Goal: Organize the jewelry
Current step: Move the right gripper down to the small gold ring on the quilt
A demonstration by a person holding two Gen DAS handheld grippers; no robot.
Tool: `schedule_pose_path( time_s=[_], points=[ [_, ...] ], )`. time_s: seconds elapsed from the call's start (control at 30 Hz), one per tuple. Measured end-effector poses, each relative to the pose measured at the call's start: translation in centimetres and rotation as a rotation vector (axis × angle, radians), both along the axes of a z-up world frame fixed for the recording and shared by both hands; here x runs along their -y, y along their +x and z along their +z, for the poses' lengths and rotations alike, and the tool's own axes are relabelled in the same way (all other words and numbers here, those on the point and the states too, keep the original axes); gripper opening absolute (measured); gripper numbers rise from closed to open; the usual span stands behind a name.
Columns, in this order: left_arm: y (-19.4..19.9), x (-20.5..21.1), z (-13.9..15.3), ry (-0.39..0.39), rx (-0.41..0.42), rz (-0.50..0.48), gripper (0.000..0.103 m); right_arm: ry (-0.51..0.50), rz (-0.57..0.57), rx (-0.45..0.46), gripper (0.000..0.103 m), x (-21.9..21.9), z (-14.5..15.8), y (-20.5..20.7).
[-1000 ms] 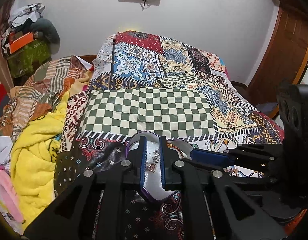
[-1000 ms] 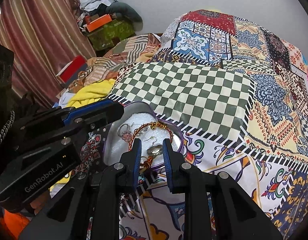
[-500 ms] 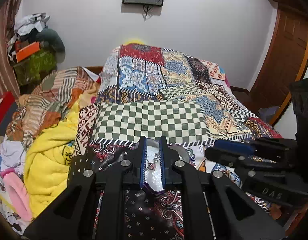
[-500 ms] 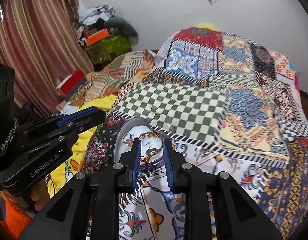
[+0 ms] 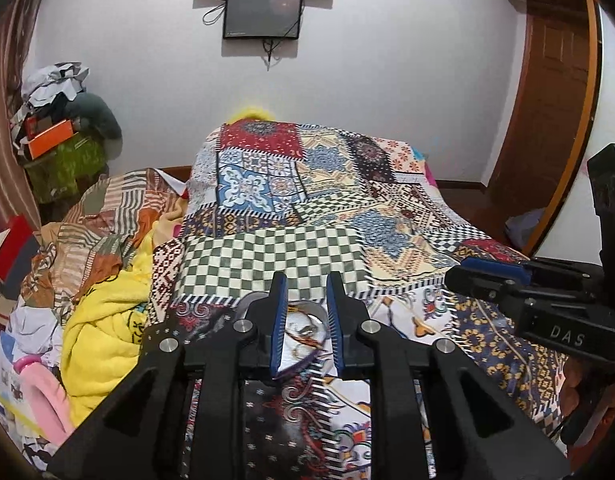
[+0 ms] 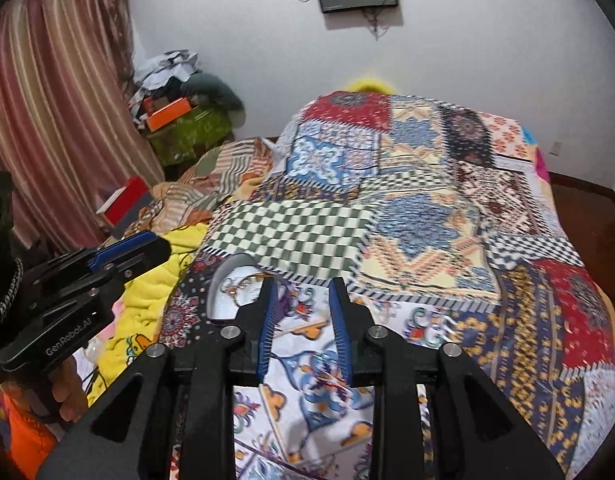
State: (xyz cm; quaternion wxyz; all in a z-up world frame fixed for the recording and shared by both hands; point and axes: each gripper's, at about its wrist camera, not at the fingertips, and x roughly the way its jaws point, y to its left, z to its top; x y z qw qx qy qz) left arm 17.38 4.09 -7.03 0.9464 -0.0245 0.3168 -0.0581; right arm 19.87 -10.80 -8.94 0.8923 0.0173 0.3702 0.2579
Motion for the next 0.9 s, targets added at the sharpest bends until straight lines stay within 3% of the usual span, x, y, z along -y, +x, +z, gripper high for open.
schedule_pose_path(
  time_s=[0.13, 0.33, 0.9],
  points=[
    [-0.2, 1.3, -0.2, -0.004, -0.008, -0.023, 0.027, 0.003, -0.046, 0.008, 0.029, 1.9, 0.3, -0.5],
    [0.5, 4.0, -2.2, 0.006, -0.064, -0.076, 0.028, -0.009, -0.100, -0.006, 0.029, 4.3, -0.3, -0.7],
    [3.7, 7.6, -11.7, 0.038, -0.311, -0.157, 0.028, -0.086, -0.096, -0.163, 0.029, 5.2, -6.6, 0.5]
  ],
)
